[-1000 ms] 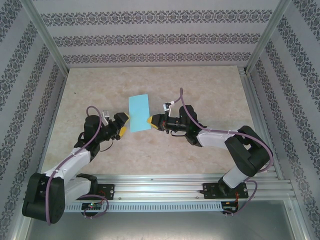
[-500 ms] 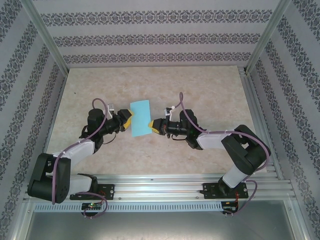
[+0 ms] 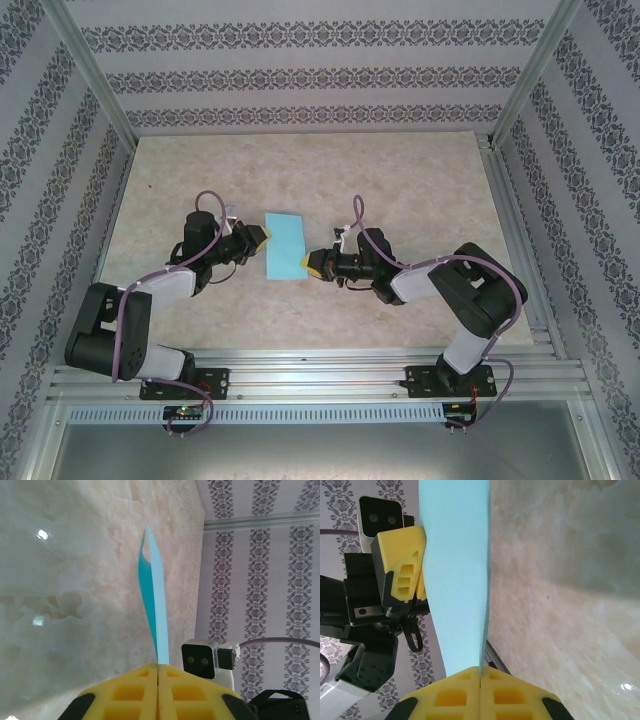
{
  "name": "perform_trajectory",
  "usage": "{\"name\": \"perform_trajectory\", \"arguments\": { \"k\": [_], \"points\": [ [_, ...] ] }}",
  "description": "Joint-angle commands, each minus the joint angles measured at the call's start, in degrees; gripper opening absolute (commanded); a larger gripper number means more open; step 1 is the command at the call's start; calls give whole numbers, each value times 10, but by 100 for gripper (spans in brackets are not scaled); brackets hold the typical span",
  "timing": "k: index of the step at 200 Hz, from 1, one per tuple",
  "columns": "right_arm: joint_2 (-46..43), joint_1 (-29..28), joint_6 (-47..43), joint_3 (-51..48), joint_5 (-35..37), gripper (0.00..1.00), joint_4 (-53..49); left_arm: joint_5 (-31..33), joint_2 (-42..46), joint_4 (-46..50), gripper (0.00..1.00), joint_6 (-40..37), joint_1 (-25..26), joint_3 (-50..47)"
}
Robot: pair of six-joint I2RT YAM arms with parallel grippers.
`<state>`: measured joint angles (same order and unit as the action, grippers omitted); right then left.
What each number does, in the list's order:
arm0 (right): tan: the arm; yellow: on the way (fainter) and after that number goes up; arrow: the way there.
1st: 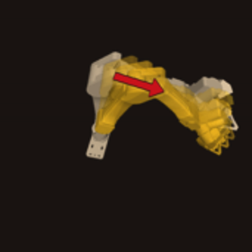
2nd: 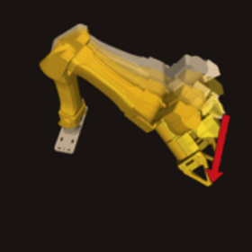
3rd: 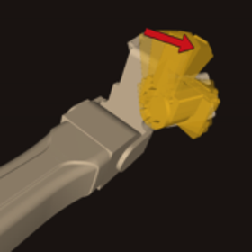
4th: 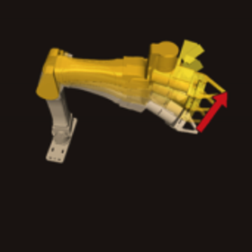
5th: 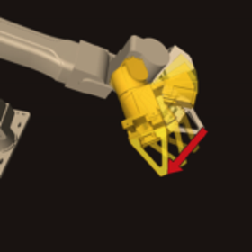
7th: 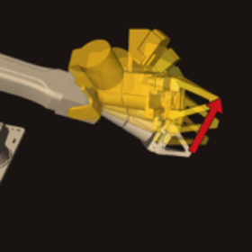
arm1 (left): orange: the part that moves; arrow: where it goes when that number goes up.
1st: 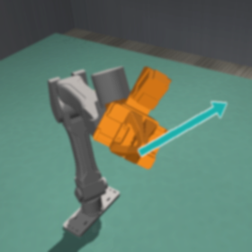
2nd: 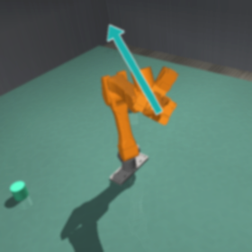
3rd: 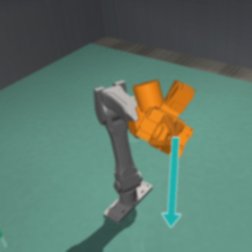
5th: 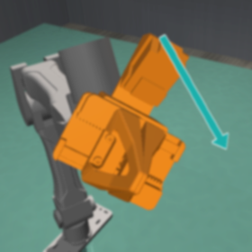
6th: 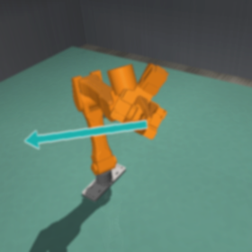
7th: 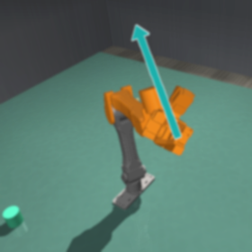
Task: Fold a paper plane with a square sheet of paper (fold left side to right side)
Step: Turn over the paper at the center of the table.
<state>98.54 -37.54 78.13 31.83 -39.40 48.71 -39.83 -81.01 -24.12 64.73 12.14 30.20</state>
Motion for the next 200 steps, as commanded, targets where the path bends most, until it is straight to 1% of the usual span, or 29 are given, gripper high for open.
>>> {"name": "perform_trajectory", "arguments": {
  "k": [1, 16, 26, 39, 51, 65, 73, 83, 95, 105, 118, 137, 148, 162, 185, 200],
  "points": [
    [3, 9, -19, -10, -3, 16, 22, -4, -26, 30, 2, -62, 18, 23],
    [-7, 19, -45, -20, 6, 24, -12, 11, -41, 57, 0, -94, 29, 30],
    [-22, 28, -76, -28, 15, 28, -56, 29, -49, 79, 0, -115, 35, 33],
    [-55, 41, -143, -30, 34, 35, -161, 57, -59, 106, 0, -141, 44, 35],
    [-96, 46, -230, -17, 67, 43, -296, 71, -73, 119, 0, -152, 50, 35],
    [-146, 43, -349, 18, 139, 50, -470, 73, -90, 113, 0, -149, 53, 29],
    [-168, 39, -400, 34, 173, 52, -532, 75, -98, 112, 0, -143, 54, 27],
    [-195, 33, -449, 46, 206, 52, -578, 75, -105, 115, 0, -135, 57, 27],
    [-221, 19, -491, 54, 243, 53, -612, 85, -106, 129, 0, -122, 57, 28],
    [-235, -4, -525, 65, 275, 54, -639, 93, -103, 143, 0, -112, 58, 30],
    [-244, -42, -555, 79, 314, 56, -661, 107, -97, 168, 0, -98, 58, 33],
    [-246, -116, -588, 100, 383, 60, -675, 103, -91, 182, 0, -67, 58, 40],
    [-236, -161, -606, 116, 426, 63, -681, 100, -90, 194, 0, -54, 59, 46],
    [-215, -207, -626, 143, 462, 65, -685, 99, -89, 203, 0, -40, 60, 50],
    [-165, -269, -655, 188, 496, 68, -684, 93, -91, 205, 0, -23, 62, 54],
    [-125, -300, -674, 217, 519, 71, -683, 92, -92, 207, 0, -19, 64, 56]
  ]
}}
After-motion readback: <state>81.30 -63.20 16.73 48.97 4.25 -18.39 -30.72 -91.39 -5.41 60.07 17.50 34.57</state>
